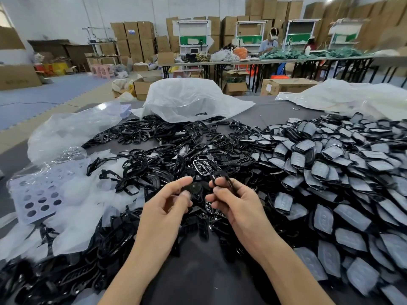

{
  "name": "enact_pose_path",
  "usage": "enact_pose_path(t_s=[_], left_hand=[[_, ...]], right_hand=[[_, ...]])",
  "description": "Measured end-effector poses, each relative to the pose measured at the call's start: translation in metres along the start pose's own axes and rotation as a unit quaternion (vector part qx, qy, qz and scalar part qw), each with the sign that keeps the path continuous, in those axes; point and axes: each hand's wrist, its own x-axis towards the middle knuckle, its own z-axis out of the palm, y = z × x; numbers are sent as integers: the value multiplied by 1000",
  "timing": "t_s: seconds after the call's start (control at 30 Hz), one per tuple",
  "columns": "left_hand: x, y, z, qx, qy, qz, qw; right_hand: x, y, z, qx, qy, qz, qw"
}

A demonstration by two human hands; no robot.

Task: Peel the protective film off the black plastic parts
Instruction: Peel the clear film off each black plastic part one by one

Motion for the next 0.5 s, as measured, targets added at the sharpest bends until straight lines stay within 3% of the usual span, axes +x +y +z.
enact_pose_path(t_s=[0.3,0.5], left_hand=[[-2,1,5,23,-3,22,1000],[-1,0,2,37,-18,24,999]], right_hand=[[1,4,-2,-92,-17,13,996],[-7,2,1,-194,-161,25,967]])
